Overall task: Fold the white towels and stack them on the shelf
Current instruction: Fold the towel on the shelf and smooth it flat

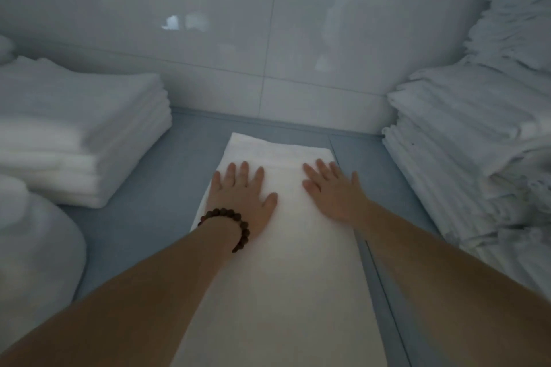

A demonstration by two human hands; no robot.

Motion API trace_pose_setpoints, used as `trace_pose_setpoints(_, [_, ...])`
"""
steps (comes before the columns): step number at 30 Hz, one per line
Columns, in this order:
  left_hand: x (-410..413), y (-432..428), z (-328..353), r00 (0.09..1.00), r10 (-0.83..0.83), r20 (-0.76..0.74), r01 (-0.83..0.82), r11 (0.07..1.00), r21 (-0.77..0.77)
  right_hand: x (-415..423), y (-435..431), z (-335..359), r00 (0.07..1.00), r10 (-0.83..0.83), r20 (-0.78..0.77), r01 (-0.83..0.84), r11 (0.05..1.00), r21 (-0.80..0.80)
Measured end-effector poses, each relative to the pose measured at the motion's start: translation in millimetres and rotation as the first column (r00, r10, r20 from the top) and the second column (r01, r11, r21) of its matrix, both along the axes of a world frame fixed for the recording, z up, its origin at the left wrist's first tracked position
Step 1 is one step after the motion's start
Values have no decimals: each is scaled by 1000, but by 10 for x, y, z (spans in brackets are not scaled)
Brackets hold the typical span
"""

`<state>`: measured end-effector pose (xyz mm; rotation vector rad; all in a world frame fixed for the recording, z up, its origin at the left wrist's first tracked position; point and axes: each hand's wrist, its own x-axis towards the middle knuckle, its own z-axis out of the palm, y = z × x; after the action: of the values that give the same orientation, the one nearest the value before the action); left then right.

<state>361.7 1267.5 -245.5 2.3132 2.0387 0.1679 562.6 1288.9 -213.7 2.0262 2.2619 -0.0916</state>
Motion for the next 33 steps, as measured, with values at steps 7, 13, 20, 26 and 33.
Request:
trace_pose_setpoints(7, [34,-26,-54,1000,19,10,-19,999,41,-584,367,-59,970,208,-126,-208,978,15])
trace_pose_setpoints(13, [42,-39,-56,999,24,39,-26,998,55,-1032,598,-13,925,278,-260,-285,958,10])
trace_pose_setpoints(20, [20,-3,-89,1000,27,11,-28,999,30,-266,409,-65,995,-80,-65,84,995,60])
trace_pose_setpoints(26, [-17,-37,21,1000,-19,11,19,1000,-4,-520,-535,-163,985,121,-126,-108,989,102])
trace_pose_setpoints(33, [-114,-917,151,984,-175,-10,173,977,-121,-409,-1346,29,992,-42,-115,40,999,-22])
